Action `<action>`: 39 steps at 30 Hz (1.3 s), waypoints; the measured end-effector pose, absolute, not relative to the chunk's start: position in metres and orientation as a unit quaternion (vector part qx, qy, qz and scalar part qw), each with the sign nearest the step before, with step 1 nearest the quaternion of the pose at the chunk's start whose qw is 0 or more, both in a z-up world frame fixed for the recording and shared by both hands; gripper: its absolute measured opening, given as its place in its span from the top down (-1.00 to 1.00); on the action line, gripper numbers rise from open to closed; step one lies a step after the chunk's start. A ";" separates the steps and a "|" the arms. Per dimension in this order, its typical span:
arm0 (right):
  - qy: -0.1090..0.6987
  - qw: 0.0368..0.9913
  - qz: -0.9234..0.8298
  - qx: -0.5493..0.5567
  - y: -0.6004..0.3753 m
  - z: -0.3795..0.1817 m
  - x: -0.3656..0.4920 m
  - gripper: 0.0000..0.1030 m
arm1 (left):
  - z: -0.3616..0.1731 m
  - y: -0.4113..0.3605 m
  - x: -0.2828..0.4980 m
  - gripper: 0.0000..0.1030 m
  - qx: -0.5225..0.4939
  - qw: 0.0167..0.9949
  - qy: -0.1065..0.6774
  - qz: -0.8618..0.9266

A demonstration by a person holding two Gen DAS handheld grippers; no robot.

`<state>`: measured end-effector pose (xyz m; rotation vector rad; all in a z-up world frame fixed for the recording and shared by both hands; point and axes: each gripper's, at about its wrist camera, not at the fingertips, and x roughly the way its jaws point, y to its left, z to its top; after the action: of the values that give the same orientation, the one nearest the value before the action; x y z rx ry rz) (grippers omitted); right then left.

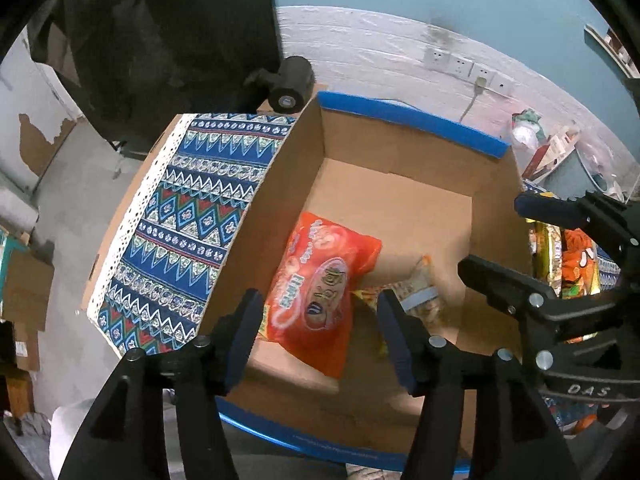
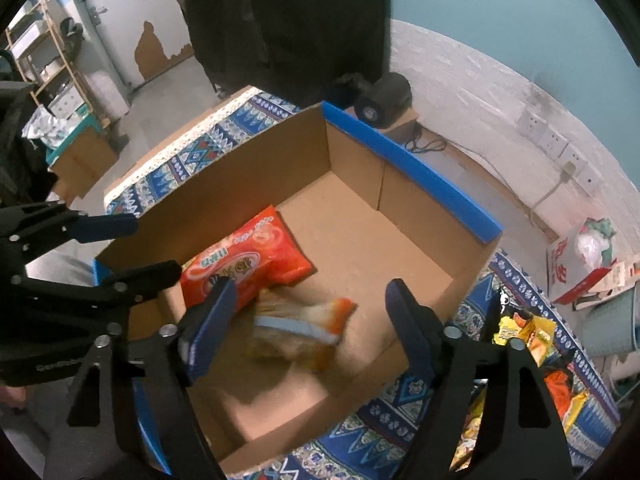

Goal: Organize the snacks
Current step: 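Carry both bags over the cardboard box and open both tools to drop them, then move both tools back over the snack pile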

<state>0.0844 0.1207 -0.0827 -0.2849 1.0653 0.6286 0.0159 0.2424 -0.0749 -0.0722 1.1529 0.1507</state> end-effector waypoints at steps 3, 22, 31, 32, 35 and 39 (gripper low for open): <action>0.492 0.810 0.291 -0.134 0.114 -0.076 0.081 -0.57 | -0.071 0.236 0.016 -0.23 -0.035 0.838 0.540 0.066; 0.495 0.837 0.214 -0.090 -0.001 -0.042 0.060 -0.57 | -0.059 0.153 0.021 -0.41 -0.017 0.839 0.544 -0.011; 0.504 0.844 0.166 -0.072 -0.067 -0.040 0.042 -0.57 | -0.060 0.103 0.023 -0.41 -0.004 0.831 0.554 -0.055; 0.507 0.845 0.159 -0.069 -0.076 -0.041 0.040 -0.57 | -0.061 0.095 0.022 -0.41 -0.001 0.829 0.556 -0.061; 0.511 0.846 0.140 -0.060 -0.101 -0.042 0.032 -0.57 | -0.063 0.073 0.022 -0.41 0.007 0.823 0.562 -0.083; 0.517 0.847 0.115 -0.050 -0.131 -0.044 0.022 -0.58 | -0.066 0.042 0.020 -0.42 0.028 0.817 0.567 -0.105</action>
<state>0.0223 -0.1313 -0.0445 -0.1058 1.0901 0.2423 0.0202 0.0421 -0.0655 0.0594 1.2085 -0.2234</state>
